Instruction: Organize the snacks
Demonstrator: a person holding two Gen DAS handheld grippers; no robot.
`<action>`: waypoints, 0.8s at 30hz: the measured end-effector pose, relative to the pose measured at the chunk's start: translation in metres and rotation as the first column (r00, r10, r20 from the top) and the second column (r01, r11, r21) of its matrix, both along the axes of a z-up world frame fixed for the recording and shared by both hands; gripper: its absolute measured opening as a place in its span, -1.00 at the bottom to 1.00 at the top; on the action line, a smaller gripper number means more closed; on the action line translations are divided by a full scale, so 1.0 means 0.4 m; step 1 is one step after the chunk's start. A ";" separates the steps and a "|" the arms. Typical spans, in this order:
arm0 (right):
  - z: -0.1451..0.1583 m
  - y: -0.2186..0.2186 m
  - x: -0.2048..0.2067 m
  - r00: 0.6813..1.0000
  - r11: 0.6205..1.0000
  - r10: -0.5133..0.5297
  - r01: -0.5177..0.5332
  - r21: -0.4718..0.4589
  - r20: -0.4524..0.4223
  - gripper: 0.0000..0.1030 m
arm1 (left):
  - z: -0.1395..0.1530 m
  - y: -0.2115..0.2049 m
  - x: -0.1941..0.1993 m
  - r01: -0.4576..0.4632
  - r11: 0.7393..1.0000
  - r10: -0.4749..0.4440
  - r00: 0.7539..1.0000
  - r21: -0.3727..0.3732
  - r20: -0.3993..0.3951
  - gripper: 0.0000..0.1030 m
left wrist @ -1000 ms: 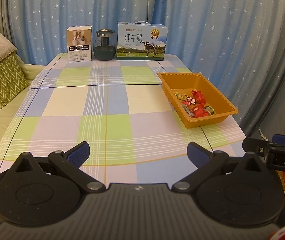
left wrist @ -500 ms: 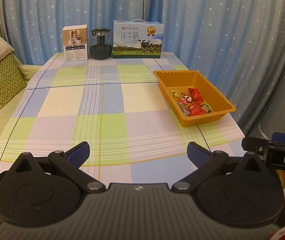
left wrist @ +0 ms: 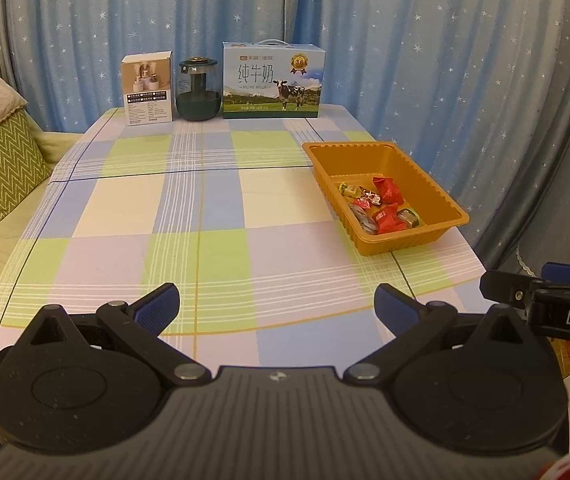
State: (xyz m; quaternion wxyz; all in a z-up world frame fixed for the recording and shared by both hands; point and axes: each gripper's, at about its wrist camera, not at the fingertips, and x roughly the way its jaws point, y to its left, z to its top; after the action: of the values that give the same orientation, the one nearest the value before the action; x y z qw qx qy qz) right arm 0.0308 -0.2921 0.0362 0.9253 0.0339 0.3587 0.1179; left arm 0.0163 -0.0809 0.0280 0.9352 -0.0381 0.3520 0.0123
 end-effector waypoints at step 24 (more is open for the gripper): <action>-0.019 0.020 0.007 1.000 1.000 -0.004 0.004 0.005 -0.003 0.67 | -0.018 0.012 -0.002 0.011 1.000 -0.011 1.000 0.004 -0.014 1.00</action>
State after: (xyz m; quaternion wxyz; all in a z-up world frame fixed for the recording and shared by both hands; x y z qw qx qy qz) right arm 0.0338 -0.2841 0.0286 0.9250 0.0372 0.3595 0.1170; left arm 0.0156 -0.0762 0.0207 0.9328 -0.0343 0.3588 0.0079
